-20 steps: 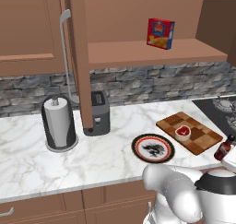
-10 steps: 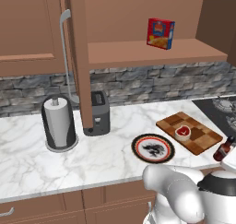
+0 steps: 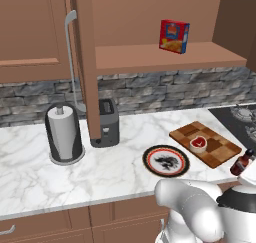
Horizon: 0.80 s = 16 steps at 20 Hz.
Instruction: Pick the steak from the plate and place it on the cutting board. Then pick the condiment bottle from the cabinet and place it next to the cutting board.
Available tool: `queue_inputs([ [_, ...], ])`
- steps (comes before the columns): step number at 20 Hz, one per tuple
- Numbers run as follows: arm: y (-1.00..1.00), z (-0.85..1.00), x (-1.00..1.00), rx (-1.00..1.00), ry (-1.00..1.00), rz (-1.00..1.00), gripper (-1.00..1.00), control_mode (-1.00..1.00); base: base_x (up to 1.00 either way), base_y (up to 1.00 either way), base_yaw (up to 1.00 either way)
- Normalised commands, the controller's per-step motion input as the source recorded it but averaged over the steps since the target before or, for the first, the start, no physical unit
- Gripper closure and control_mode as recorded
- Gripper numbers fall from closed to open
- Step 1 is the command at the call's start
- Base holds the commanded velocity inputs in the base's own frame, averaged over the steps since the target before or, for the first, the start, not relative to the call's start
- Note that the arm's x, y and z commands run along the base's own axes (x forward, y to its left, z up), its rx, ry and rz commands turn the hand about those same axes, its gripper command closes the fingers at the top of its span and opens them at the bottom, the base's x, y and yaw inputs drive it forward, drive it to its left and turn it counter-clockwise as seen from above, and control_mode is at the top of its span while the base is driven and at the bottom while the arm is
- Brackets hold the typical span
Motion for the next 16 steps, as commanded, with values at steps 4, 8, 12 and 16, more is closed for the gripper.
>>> queue_inputs([
  [4, 0.00, 0.00, 0.08, 0.00, 0.00, 0.00, 1.00, -1.00, 0.00, 0.00, 0.00],
  [8, 0.00, 0.00, 0.10, 0.00, 0.00, 0.00, 1.00, -1.00, 0.00, 0.00, 0.00],
  [12, 0.00, 0.00, 0.07, 0.00, -0.01, 0.00, 1.00, -1.00, 0.00, 0.00, 0.00],
  [16, 0.00, -0.01, 0.02, 0.00, -0.02, 0.00, 1.00, -1.00, 0.00, 0.00, 0.00],
])
